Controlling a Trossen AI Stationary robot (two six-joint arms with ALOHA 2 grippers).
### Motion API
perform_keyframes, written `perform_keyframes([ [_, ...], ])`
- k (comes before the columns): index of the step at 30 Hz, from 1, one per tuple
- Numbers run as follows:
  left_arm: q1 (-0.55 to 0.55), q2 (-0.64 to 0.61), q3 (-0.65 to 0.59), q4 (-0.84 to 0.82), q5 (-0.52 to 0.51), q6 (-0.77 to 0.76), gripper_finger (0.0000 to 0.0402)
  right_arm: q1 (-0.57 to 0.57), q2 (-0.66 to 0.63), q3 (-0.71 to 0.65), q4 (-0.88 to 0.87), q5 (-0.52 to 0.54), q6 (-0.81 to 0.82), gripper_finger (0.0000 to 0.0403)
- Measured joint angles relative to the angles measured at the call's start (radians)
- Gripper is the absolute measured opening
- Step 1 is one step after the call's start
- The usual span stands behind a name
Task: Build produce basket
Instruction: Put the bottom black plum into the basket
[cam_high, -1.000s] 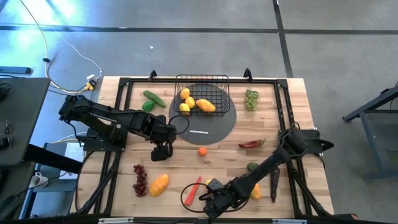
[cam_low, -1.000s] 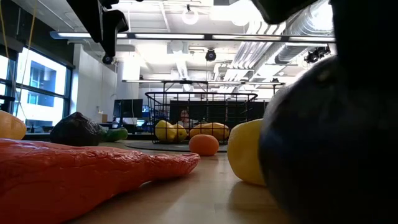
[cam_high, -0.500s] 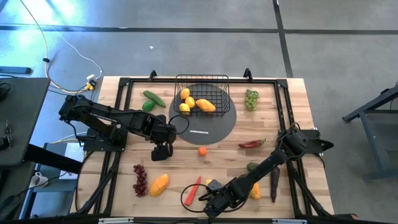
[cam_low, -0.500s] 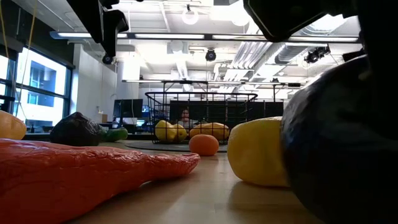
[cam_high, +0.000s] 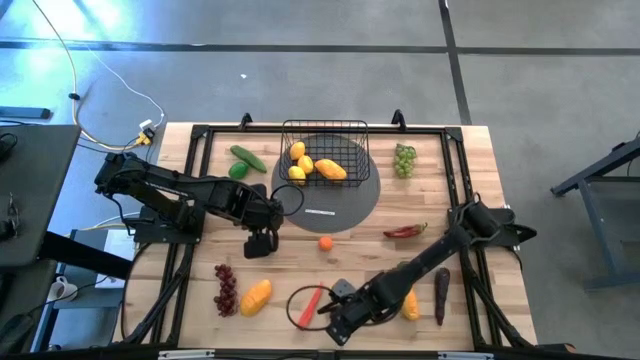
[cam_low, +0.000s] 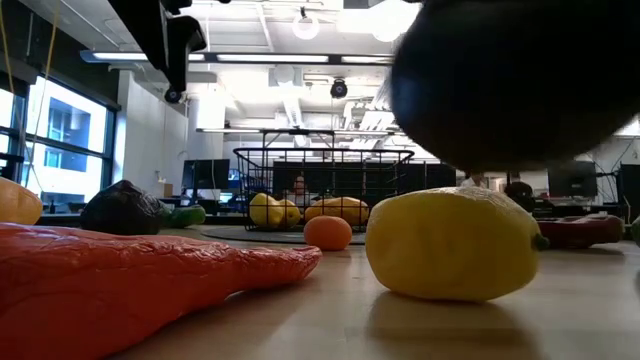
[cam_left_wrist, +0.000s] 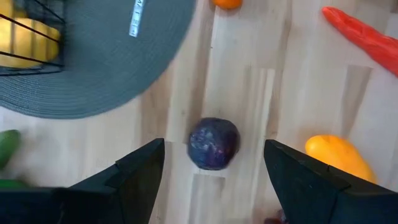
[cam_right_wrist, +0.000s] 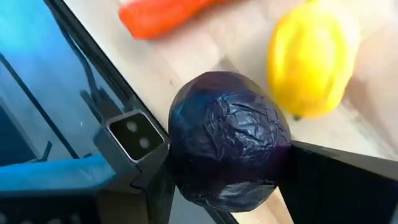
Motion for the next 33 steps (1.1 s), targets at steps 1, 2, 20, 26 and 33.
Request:
perform_keyframes([
  [1, 0.0, 0.0, 0.0, 0.0, -0.015, 0.0, 0.0266, -0.007, -0.007, 0.0, -0.007, 0.006, -0.004, 0.0199],
  [2, 0.0, 0.0, 0.0, 0.0, -0.03, 0.0, 0.0266, -0.016, -0.013, 0.0, -0.017, 0.012, -0.01, 0.0199],
  [20, 0.035, -0.017, 0.0, -0.041, -0.251, 0.113, 0.0266, -0.177, -0.089, 0.0, -0.115, 0.076, -0.08, 0.0199],
  [26, 0.066, -0.079, 0.0, -0.064, -0.275, 0.113, 0.0266, -0.233, -0.147, 0.0, -0.204, 0.148, -0.101, 0.02],
  [33, 0.112, -0.153, 0.001, -0.068, -0.311, 0.12, 0.0266, -0.342, -0.219, 0.0, -0.238, 0.199, -0.266, 0.0199],
])
